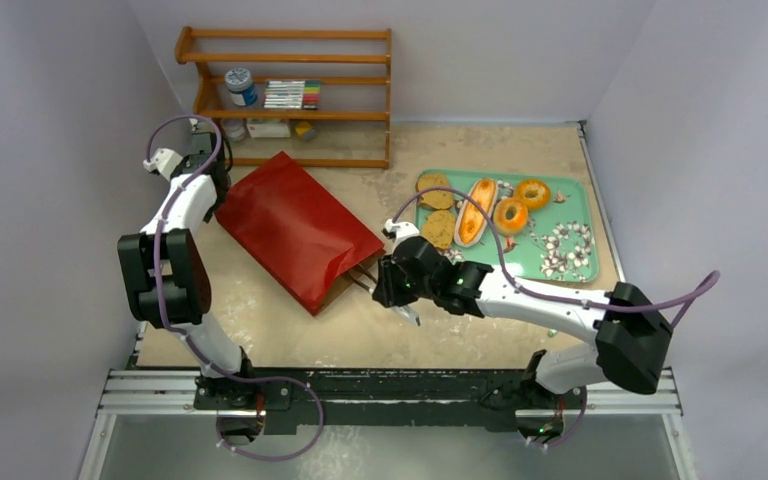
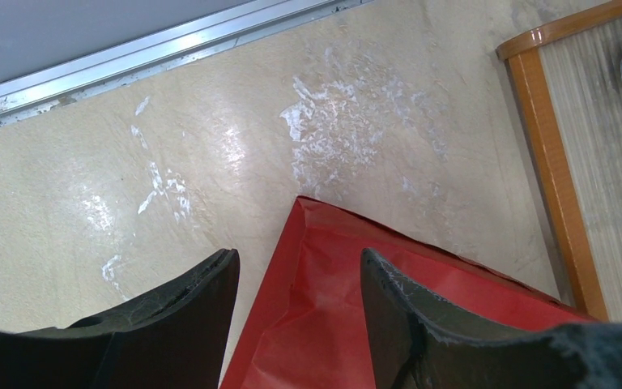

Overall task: Take the fake bread out of the paper bag
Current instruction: Place the clamp at the center of the board.

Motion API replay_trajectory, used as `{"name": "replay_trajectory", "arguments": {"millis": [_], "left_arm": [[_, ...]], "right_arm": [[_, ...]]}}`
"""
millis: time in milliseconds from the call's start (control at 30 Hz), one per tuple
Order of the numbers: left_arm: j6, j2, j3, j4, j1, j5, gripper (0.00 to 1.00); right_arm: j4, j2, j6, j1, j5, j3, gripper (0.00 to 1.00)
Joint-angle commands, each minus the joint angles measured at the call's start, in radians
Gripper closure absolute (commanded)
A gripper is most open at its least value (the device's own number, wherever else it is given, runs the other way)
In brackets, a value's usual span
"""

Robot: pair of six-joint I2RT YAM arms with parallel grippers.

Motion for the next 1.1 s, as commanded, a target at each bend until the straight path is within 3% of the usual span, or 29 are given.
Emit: {"name": "replay_trajectory", "arguments": {"millis": [0, 400, 667, 767, 900, 1067], "left_arm": [[0.018, -0.004, -0.004, 0.039, 0.006, -0.016, 0.44], [0.013, -0.025, -0.053, 0.043, 0.006, -0.014, 0.44], [-0.015, -0.055, -0.107, 0.064, 0.006, 0.010, 0.44], [-0.016, -0.079, -0.124, 0.071, 0.004, 0.016, 0.44], [-0.014, -0.134, -0.161, 0.077, 0.005, 0.016, 0.44], [-0.002, -0.230, -0.207, 0.061, 0.002, 0.018, 0.43]], "right_arm": [[0.115, 0.055, -0.086, -0.010, 0.013, 0.088, 0.64], [0.340, 0.322, -0.238, -0.082, 0.051, 0.203, 0.65], [0.375, 0.496, -0.218, -0.084, 0.085, 0.231, 0.62], [0.355, 0.532, -0.214, -0.084, 0.082, 0.248, 0.55], [0.281, 0.556, -0.211, -0.084, 0.101, 0.274, 0.37], [0.173, 0.476, -0.182, -0.085, 0.118, 0.267, 0.16]]}}
